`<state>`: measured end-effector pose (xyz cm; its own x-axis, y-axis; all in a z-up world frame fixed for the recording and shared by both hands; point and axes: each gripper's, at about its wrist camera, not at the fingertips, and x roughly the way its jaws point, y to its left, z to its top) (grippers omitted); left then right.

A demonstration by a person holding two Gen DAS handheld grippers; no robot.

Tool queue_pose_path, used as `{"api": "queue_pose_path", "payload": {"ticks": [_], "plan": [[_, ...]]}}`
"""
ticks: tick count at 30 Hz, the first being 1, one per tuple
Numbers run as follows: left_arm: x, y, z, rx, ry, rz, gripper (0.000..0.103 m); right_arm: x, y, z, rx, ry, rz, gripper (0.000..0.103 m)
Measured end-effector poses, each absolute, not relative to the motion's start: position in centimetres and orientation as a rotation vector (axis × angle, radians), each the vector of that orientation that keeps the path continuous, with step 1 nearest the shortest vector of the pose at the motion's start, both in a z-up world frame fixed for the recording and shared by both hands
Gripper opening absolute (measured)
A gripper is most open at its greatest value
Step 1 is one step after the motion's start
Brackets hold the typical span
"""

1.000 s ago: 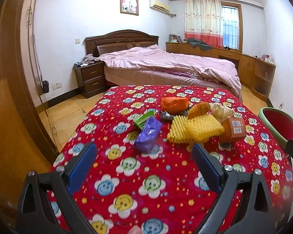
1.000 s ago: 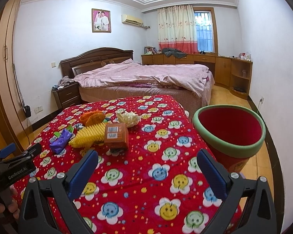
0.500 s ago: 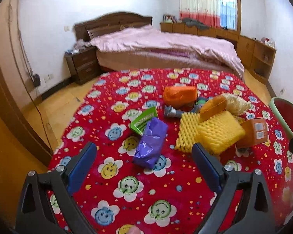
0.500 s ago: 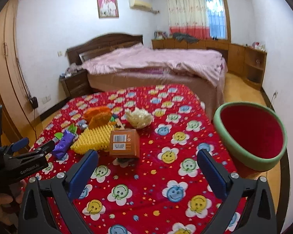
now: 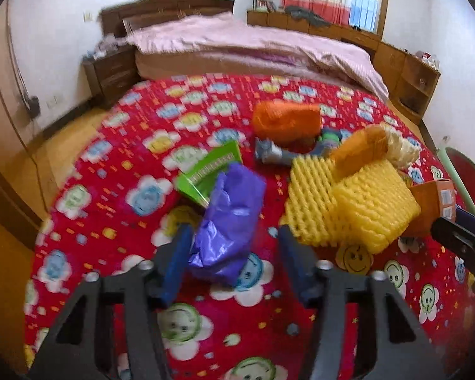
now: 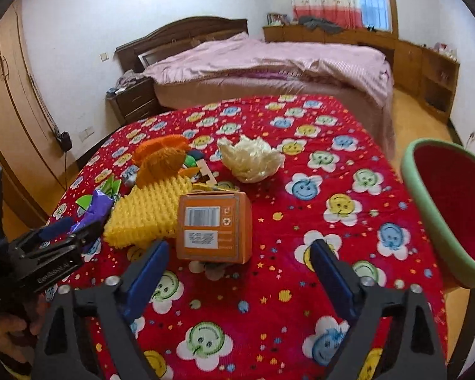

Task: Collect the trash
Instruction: 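Grasp the purple plastic bag with the left tool while the right tool grasps the orange box, then carry the purple bag and orange box over the red bin and open both tools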

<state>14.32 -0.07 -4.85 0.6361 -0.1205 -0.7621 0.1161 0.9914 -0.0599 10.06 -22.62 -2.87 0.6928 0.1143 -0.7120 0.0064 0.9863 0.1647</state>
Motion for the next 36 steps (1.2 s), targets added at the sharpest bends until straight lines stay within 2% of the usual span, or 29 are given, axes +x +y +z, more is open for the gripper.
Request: {"api": "queue_pose_path", "payload": {"ticks": [1, 2, 4, 8, 13, 19, 22, 36], "plan": [[14.5, -0.1, -5.1, -0.023, 0.884, -0.146, 0.039, 10.5, -22.6, -3.1, 0.161, 0.809, 0.071, 0.084], [14.7, -0.1, -5.2, -0.041, 0.892, -0.162, 0.036, 10.9, -22.8, -3.3, 0.165, 0.817, 0.087, 0.081], [14.7, -0.2, -5.1, -0.040, 0.885, -0.166, 0.035, 11.6, -23.1, -3.5, 0.177, 0.834, 0.118, 0.074], [15.1, -0.1, -5.0, -0.054, 0.915, -0.167, 0.032, 13.2, -24.0, -4.3, 0.235, 0.923, 0.183, 0.055], [15.6, 0.4, -4.7, -0.110, 0.951, -0.182, 0.030, 13.9, -24.6, -4.3, 0.284, 0.948, 0.183, 0.049], [13.9, 0.8, -4.3, -0.107, 0.857, -0.190, 0.028, 12.7, -24.8, -3.9, 0.249, 0.862, 0.184, 0.049], [12.9, 0.6, -3.8, -0.110, 0.867, -0.185, 0.028, 11.3, -24.9, -3.2, 0.228, 0.802, 0.172, 0.049], [9.0, -5.4, 3.6, -0.058, 0.737, -0.328, 0.028, 4.7, -27.8, 2.9, 0.236, 0.620, 0.097, 0.048]]}}
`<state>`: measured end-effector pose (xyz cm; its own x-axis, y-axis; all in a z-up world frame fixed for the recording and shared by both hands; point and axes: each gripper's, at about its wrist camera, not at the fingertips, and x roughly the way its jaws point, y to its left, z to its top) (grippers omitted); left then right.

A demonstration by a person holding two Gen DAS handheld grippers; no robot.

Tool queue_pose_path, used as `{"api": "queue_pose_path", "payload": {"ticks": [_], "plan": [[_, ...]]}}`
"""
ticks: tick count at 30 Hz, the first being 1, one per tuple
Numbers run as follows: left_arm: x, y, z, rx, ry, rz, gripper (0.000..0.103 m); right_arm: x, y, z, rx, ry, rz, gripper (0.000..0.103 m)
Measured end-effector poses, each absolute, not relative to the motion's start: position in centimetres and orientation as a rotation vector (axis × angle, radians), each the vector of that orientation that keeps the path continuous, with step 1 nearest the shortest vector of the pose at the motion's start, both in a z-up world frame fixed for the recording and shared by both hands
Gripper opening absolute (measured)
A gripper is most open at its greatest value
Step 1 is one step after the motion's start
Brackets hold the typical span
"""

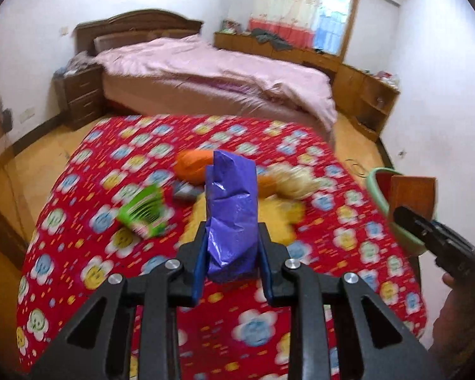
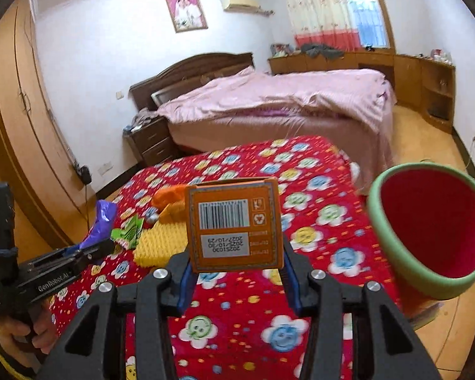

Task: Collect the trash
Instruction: 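Carry the purple bag and orange box over the red bin and open both tools, then move both open tools back over the bedspread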

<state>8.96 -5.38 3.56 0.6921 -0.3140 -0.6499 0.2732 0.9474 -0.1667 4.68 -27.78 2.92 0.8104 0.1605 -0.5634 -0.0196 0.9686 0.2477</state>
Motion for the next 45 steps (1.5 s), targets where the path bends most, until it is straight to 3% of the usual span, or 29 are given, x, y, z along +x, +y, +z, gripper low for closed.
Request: {"api": "queue_pose_path", "payload": {"ticks": [14, 26, 38, 41, 43, 45], "plan": [[11.7, -20.5, 6.3, 0.020, 0.742, -0.616, 0.028, 1.9, -38.3, 4.9, 0.286, 0.581, -0.149, 0.049], [14.4, -33.8, 3.3, 0.136, 0.813, -0.731, 0.028, 1.8, -48.6, 2.1, 0.386, 0.637, -0.309, 0.049], [15.5, -39.4, -0.8, 0.193, 0.890, -0.776, 0.028, 3.3, -53.9, -0.5, 0.430, 0.708, -0.362, 0.050], [15.6, -39.7, -1.1, 0.198, 0.905, -0.789, 0.038, 3.5, -54.2, -0.7, 0.445, 0.711, -0.368, 0.050], [15.7, -39.5, -1.2, 0.197, 0.902, -0.782, 0.050, 3.6, -54.4, -0.9, 0.446, 0.707, -0.372, 0.054], [15.6, -39.2, -1.2, 0.196, 0.897, -0.779, 0.053, 3.5, -54.1, -0.8, 0.444, 0.701, -0.373, 0.059]]}}
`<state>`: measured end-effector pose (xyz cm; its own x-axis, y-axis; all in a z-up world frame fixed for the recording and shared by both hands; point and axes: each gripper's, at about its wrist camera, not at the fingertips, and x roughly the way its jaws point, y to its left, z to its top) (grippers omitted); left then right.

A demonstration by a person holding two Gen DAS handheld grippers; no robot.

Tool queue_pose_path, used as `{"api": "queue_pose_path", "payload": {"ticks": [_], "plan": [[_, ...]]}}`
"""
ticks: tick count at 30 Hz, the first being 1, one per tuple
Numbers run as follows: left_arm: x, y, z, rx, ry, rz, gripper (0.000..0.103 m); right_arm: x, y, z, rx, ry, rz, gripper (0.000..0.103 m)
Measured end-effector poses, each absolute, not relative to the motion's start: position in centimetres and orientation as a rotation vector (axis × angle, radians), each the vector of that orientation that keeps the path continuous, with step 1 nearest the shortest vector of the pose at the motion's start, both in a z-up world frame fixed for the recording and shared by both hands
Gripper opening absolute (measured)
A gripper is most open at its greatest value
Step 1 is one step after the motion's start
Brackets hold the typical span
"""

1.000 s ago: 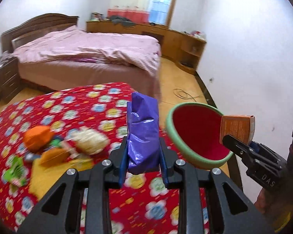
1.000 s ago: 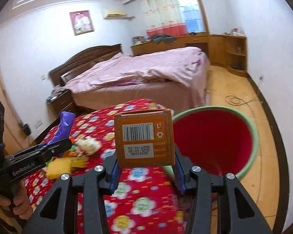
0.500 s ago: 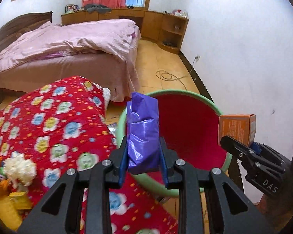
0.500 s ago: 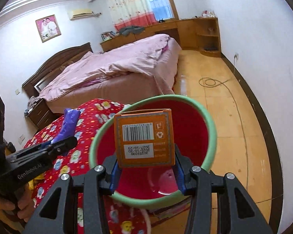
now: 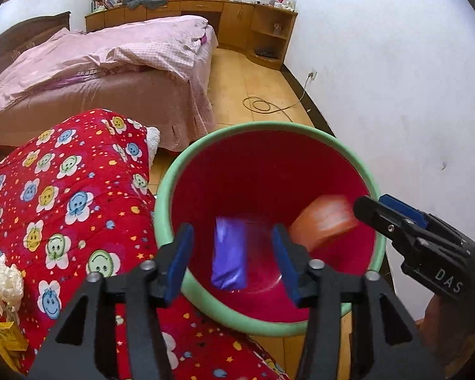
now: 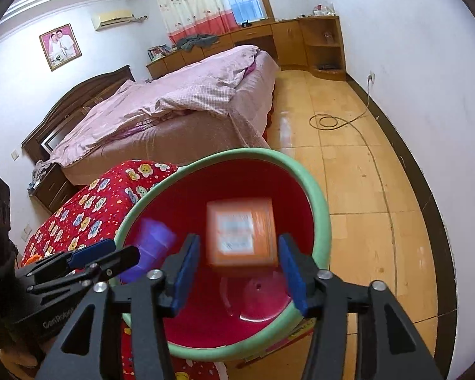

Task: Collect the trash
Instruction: 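Move both open tools back over the bedspread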

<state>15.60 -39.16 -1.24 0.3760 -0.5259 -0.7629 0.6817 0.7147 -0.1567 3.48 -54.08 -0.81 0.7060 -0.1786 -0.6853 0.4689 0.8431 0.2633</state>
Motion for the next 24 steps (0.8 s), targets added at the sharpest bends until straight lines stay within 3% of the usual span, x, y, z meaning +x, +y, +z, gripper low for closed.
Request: {"api": "queue_pose_path", "payload": {"ticks": [18, 24], "plan": [[13.4, -29.9, 2.6, 0.094, 0.850, -0.678, 0.053, 1.6, -49.0, 2.7, 0.412, 0.618, -0.341, 0.062], [12.4, -25.3, 3.8, 0.064, 0.834, -0.606, 0.053, 0.9, -46.0, 4.2, 0.398, 0.602, -0.305, 0.070]]}}
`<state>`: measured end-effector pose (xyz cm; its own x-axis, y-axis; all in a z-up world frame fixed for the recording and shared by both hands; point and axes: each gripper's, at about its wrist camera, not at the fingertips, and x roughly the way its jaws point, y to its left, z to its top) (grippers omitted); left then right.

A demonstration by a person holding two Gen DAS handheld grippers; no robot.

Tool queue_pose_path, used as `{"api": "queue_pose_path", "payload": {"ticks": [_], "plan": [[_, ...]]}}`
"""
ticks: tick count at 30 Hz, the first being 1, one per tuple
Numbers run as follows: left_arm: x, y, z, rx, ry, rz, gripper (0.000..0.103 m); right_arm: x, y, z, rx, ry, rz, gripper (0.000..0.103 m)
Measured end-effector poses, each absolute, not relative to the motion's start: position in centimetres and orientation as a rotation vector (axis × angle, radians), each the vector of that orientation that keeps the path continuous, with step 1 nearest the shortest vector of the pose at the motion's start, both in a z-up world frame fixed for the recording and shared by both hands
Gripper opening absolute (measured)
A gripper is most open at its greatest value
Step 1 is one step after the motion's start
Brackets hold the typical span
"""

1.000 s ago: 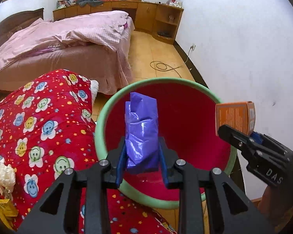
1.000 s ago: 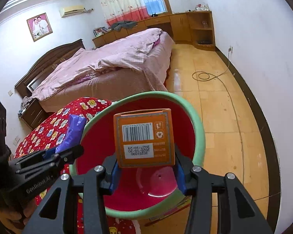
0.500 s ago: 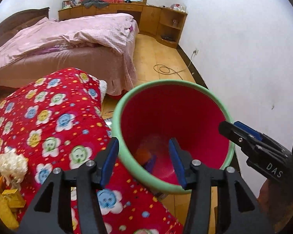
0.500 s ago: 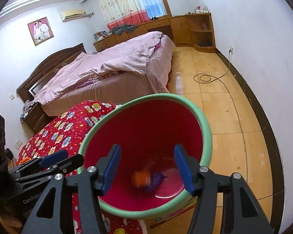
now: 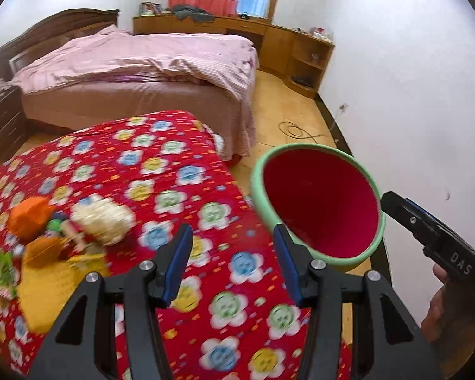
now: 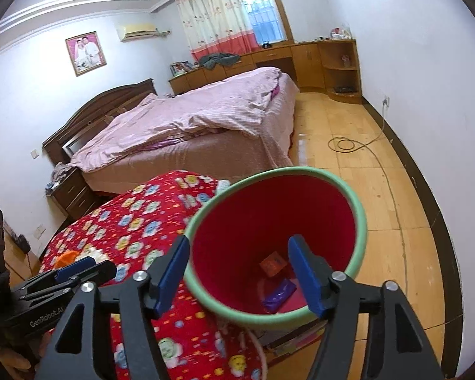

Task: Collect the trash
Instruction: 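Move both open tools back over the bedspread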

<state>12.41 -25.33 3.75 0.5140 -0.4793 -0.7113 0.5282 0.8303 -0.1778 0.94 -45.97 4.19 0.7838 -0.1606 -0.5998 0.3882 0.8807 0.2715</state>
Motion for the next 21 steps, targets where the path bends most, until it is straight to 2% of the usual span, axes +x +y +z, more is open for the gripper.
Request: {"api": "queue_pose_path", "payload": {"ticks": [21], "plan": [[12.5, -8.4, 4.2, -0.034, 0.807, -0.283, 0.053, 2.6, -34.3, 5.6, 0.322, 0.618, -0.109, 0.082]]}}
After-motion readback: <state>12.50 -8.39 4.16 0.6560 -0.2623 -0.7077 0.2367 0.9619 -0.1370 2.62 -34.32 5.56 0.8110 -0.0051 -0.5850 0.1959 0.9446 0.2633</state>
